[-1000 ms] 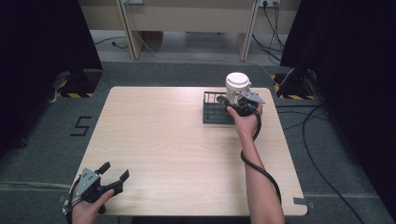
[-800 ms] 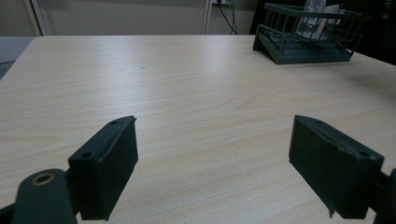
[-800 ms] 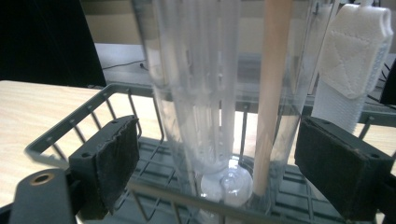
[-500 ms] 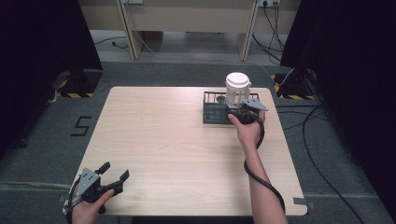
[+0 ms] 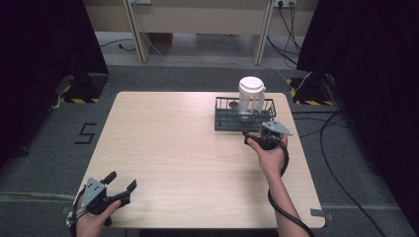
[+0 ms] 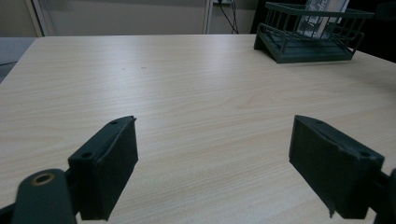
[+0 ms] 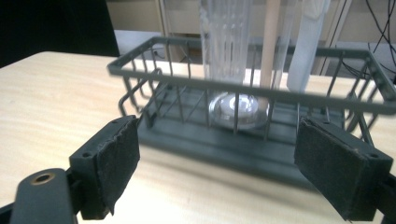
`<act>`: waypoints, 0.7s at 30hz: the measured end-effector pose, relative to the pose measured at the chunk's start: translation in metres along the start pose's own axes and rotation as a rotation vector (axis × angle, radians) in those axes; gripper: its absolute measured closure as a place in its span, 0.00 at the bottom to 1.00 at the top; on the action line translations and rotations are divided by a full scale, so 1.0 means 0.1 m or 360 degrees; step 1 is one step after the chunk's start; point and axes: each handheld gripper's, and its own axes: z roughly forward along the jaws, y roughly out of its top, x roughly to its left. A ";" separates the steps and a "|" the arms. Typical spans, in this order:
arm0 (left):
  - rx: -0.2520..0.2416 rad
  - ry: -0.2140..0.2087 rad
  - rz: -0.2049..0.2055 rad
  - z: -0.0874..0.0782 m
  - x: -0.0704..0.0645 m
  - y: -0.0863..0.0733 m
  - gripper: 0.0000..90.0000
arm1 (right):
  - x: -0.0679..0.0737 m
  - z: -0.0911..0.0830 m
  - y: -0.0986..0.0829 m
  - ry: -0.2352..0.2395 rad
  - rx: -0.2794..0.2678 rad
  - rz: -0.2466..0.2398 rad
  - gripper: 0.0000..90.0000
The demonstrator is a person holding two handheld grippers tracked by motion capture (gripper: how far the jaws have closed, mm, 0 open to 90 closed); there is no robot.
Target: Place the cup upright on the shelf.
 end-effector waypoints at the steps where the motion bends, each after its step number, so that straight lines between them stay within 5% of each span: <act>1: 0.0000 0.0000 0.0001 0.00 0.00 0.00 0.17 | 0.00 -0.04 -0.03 0.0003 0.0005 0.0011 0.17; 21: 0.0009 0.0003 0.0020 -0.01 0.00 0.00 0.16 | 0.05 -0.55 -0.50 0.0040 0.0040 -0.0057 0.17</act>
